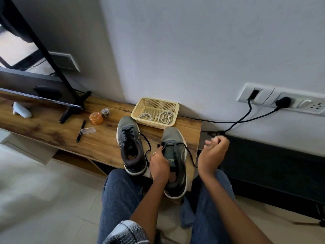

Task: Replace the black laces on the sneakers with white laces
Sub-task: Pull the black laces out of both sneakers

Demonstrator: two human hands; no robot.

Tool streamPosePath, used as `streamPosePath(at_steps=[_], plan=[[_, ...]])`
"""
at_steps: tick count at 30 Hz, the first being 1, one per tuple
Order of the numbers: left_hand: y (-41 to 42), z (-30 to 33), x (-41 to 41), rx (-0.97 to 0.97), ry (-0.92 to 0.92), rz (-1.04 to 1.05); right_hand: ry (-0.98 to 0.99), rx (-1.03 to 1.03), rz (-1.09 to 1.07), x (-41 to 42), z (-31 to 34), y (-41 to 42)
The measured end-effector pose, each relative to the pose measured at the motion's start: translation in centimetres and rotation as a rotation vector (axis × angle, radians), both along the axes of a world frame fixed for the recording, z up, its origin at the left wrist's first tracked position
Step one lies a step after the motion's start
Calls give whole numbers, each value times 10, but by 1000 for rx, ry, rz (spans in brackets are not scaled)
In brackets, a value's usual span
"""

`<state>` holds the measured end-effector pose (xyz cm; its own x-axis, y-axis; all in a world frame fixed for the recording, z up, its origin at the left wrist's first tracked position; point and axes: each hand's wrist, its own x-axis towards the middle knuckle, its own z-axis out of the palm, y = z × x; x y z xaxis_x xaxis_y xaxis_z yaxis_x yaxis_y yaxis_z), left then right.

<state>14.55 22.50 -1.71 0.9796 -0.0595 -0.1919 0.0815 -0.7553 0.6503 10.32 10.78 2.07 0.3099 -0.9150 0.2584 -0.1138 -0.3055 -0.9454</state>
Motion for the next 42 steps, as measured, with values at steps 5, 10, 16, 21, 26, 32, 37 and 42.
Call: streamPosePath(at_steps=[5, 10, 16, 21, 26, 32, 37, 42], plan=[[-4, -1, -3, -22, 0, -21, 330, -86, 292, 8, -5, -23], [0, -2, -1, 22, -90, -76, 676, -117, 598, 16, -18, -8], [-4, -7, 14, 233, -453, -245, 944, -186, 578, 13, -24, 12], [-19, -4, 30, 409, -479, -425, 828, -77, 568, 6, -29, 22], [-24, -3, 37, 544, -435, -510, 836, -99, 549, 2, -29, 25], [-27, -3, 40, 594, -434, -488, 818, -158, 557, 5, -39, 26], [-28, -7, 45, 630, -400, -504, 792, -129, 584, 5, -44, 25], [-28, -12, 49, 534, -355, -532, 760, -86, 588, 5, -45, 25]])
